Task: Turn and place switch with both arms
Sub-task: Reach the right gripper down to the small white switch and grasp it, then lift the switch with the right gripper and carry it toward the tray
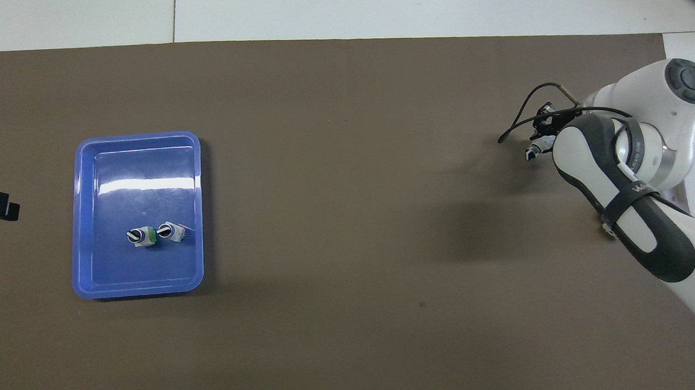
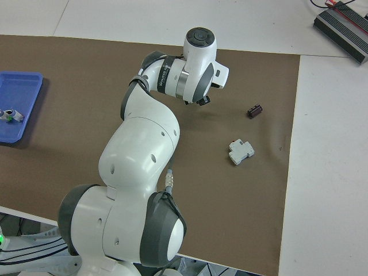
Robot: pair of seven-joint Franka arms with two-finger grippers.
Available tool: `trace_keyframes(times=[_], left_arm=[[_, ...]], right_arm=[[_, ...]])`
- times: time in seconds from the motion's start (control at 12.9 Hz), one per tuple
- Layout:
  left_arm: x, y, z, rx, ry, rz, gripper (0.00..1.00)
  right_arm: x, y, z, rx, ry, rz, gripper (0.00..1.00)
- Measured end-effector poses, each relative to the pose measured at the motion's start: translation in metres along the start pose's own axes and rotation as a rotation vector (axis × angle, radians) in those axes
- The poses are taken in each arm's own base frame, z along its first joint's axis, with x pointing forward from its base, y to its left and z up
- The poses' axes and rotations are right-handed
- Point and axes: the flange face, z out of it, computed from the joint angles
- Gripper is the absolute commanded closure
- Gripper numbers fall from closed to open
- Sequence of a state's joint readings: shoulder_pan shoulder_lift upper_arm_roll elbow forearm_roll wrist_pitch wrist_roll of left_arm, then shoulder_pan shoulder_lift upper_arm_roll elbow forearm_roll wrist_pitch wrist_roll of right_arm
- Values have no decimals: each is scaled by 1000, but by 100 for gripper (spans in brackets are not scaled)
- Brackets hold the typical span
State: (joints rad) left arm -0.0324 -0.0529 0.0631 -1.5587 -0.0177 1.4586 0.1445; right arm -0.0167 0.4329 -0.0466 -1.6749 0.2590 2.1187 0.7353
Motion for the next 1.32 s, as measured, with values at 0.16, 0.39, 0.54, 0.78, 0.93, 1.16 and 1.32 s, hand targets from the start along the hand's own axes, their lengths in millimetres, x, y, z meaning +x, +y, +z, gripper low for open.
trace_keyframes(times=[0.16, 0.39, 0.54, 0.78, 0.93, 1.16, 1.32], left_arm=[[0, 0, 0, 0, 0, 0, 0], [0, 0, 0, 0, 0, 0, 0], [0, 0, 0, 0, 0, 0, 0], [0, 0, 0, 0, 0, 0, 0], [0, 0, 0, 0, 0, 0, 0], [0, 0, 0, 0, 0, 0, 0], [0, 0, 0, 0, 0, 0, 0]], right_arm=[[-27, -23, -33, 61, -51, 32, 100], [-89, -51, -77, 101, -149, 115, 100], [-115, -52, -107, 127, -250, 153, 100], [-143, -42, -156, 124, -317, 179, 100], [-165, -37, -184, 141, -394, 182, 100], [-199, -43, -197, 113, -495, 248, 100], [-239, -57, -192, 59, -529, 274, 100]])
